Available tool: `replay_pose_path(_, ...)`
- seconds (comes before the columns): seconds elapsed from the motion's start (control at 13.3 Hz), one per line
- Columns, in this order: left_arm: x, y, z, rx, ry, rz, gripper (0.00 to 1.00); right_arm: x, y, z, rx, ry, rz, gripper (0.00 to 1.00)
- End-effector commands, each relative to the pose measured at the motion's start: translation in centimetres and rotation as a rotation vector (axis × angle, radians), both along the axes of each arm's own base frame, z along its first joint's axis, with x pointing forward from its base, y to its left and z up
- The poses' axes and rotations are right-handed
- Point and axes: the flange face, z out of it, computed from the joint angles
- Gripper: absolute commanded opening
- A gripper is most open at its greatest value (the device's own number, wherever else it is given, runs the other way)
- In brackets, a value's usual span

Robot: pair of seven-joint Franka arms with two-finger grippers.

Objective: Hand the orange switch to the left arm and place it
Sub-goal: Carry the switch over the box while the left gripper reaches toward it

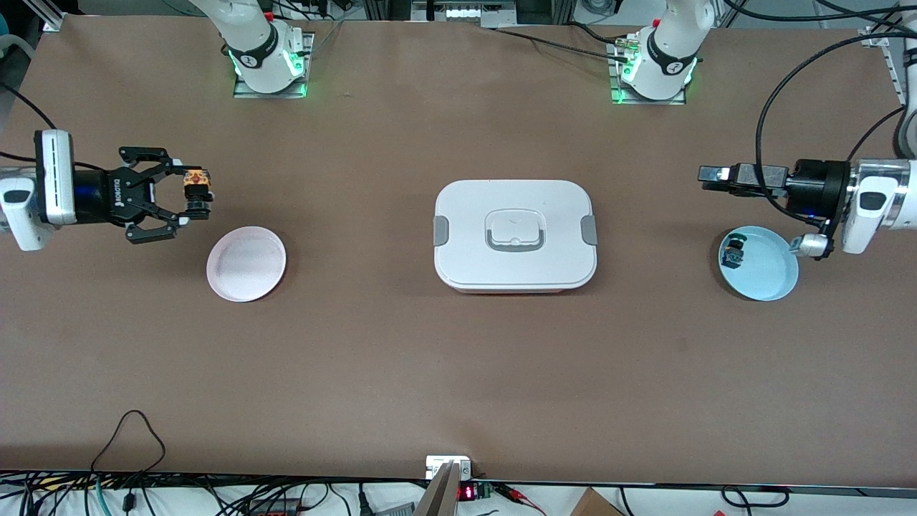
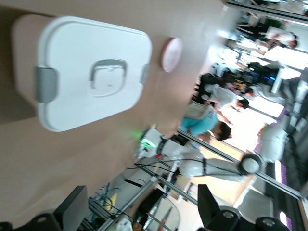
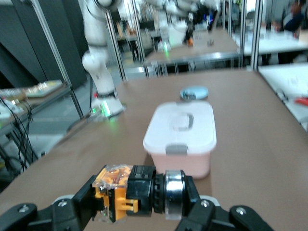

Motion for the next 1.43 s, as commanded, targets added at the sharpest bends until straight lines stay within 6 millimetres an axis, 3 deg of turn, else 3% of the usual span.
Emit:
replay_pose_path(0.0,0.8,-1.4,0.2,-0.093,-0.040,-0.025,1.00,0.3,0.6,-0.9,0.147,-0.007,0.019,0.00)
replay_pose_path(0.67,1.9,-8.3,-2.1,-0.247,-0.136,-0.007,1.00,0.5,0.7,-1.1,0.154,-0.009,0.012,0.00)
replay_pose_path(0.9,1.8,-11.0,-3.0,-0.303,-0.161,0.018,1.00,0.7,1.8,-1.0,0.188,0.000,-0.001,0.00)
replay_pose_path(1.12,1.2,-14.0,-4.1,-0.331,-0.175,0.041,1.00,1.5,5.5,-1.5,0.215,0.020,-0.040,0.00)
replay_pose_path(1.35,0.3,-17.3,-5.9,-0.430,-0.176,0.096,1.00,2.1,11.2,-1.3,0.238,0.038,-0.058,0.00)
